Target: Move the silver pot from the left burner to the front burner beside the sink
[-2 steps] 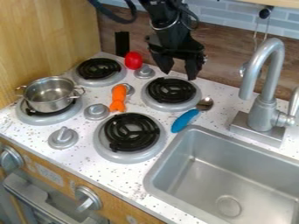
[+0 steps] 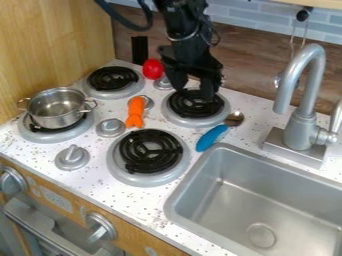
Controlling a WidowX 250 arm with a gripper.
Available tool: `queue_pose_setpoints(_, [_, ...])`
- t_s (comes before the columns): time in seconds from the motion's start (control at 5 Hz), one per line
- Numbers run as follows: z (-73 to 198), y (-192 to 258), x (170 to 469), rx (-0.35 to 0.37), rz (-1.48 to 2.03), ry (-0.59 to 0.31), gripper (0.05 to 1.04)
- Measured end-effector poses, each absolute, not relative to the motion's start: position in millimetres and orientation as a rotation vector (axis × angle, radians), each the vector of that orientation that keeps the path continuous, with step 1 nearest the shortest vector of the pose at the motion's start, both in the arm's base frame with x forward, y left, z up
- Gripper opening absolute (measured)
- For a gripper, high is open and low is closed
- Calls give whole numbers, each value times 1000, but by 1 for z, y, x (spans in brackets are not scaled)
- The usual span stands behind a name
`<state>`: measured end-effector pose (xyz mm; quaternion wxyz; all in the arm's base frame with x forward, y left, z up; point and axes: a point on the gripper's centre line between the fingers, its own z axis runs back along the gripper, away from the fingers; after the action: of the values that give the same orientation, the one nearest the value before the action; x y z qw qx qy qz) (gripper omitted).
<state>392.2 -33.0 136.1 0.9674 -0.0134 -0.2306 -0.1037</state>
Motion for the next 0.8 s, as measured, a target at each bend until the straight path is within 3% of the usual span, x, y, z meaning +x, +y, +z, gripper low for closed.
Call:
queue_pose_setpoints(0.4, [191,34,353,63,-171,-533,989])
queue_pose_setpoints(0.8, [184,116,302,156,-123,-478,989])
